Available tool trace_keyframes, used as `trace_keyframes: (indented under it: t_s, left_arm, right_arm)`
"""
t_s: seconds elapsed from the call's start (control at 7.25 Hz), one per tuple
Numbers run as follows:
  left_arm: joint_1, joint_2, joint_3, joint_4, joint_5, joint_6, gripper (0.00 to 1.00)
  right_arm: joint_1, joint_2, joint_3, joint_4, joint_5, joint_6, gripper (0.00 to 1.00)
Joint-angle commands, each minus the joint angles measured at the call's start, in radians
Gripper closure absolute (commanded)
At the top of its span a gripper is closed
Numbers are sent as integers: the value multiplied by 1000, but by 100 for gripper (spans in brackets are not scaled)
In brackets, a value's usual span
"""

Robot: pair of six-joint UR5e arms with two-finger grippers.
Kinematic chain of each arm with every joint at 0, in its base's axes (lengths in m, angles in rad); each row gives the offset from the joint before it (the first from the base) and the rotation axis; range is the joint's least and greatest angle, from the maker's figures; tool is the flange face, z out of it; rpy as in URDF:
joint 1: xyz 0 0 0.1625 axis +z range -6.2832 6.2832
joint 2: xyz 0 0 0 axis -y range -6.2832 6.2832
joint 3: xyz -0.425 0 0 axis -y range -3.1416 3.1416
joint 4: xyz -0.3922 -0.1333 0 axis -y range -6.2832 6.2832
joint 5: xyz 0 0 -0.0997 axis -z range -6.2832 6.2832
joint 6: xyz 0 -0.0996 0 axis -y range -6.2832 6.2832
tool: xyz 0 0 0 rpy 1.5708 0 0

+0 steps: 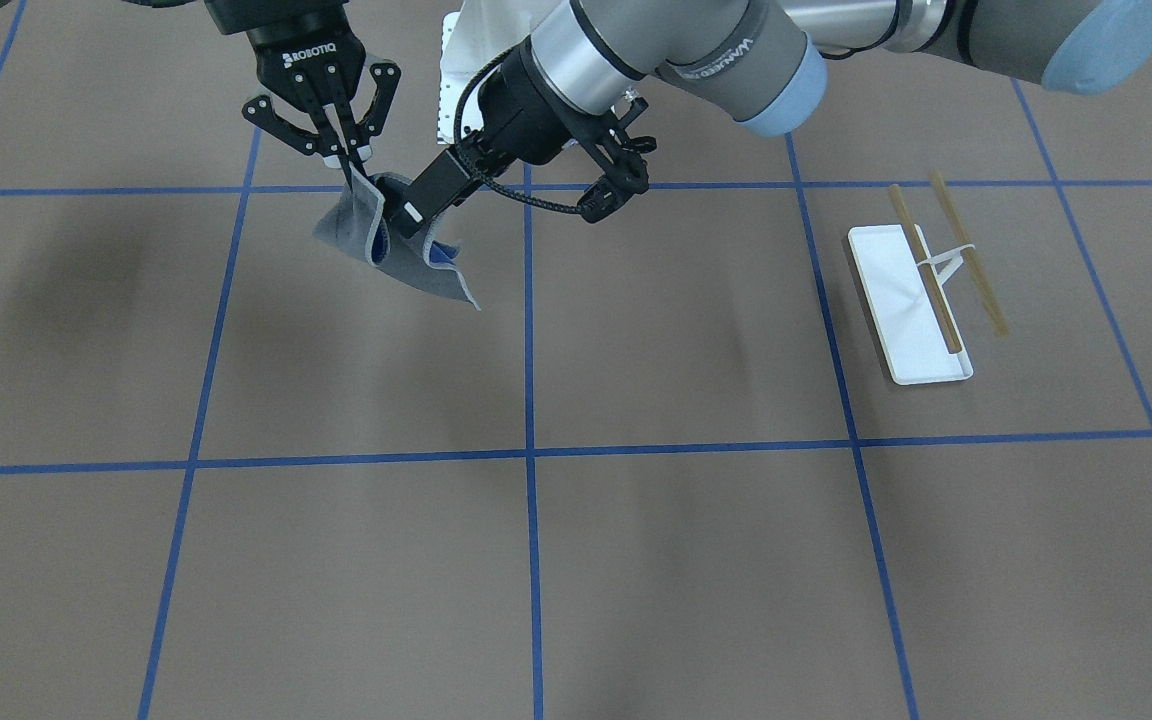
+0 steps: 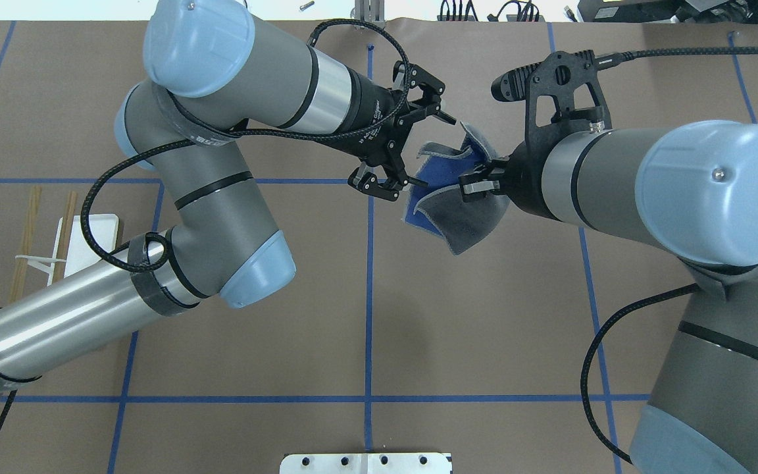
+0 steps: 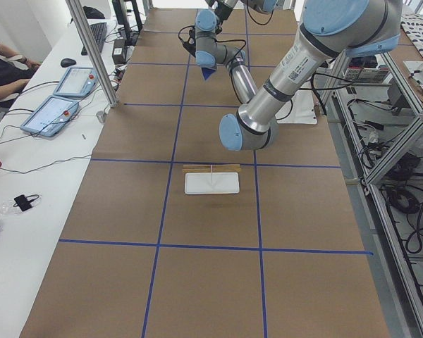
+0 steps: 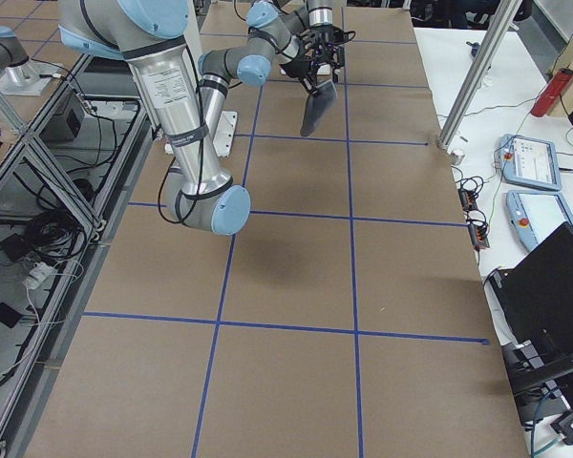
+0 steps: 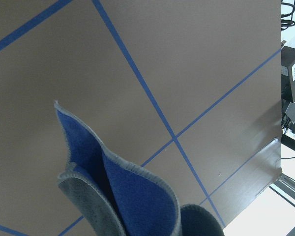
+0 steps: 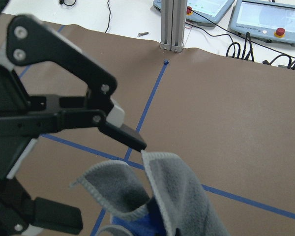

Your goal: Hang towel on rack

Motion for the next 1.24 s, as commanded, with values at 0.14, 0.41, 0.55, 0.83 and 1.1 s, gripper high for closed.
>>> trace_keyframes:
  t_s: [0.14, 0.41, 0.55, 0.83, 1.1]
  left_arm:
    - [13, 5, -16, 0, 21, 6, 100]
    - [6, 14, -19, 5, 21, 11, 100]
    - [0, 15, -19, 8, 21, 11, 100]
    - [-77, 23, -22, 14, -45, 15, 100]
    - [-218, 189, -141, 21, -221, 116, 100]
  right_arm:
    - [-3, -1, 0, 0, 0, 1, 100]
    - [-1, -4, 6, 0, 9, -10, 100]
    - [0, -11, 12, 0, 17, -1, 26]
    - [38, -78, 78, -9, 114, -11, 0]
    - [156, -130, 75, -129, 231, -66, 0]
